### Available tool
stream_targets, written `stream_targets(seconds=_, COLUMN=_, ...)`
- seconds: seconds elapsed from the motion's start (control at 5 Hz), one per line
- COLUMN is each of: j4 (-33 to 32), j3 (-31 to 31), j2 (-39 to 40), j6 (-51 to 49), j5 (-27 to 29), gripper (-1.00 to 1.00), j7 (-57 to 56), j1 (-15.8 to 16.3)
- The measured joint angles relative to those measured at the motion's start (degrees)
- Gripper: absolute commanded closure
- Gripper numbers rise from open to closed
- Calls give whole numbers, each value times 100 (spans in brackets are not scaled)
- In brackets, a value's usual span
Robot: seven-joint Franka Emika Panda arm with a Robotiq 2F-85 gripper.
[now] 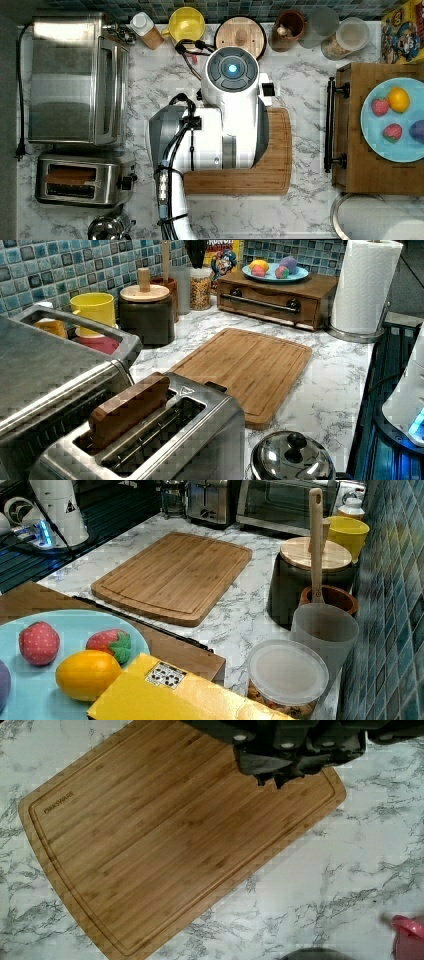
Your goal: Turn on the toaster.
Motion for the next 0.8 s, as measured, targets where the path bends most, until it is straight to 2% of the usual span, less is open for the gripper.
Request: stream_targets(seconds=0.8, j4=-168, j3=81, j2=5, j6=224, j5=187, gripper=100, j7=-261, j1=10)
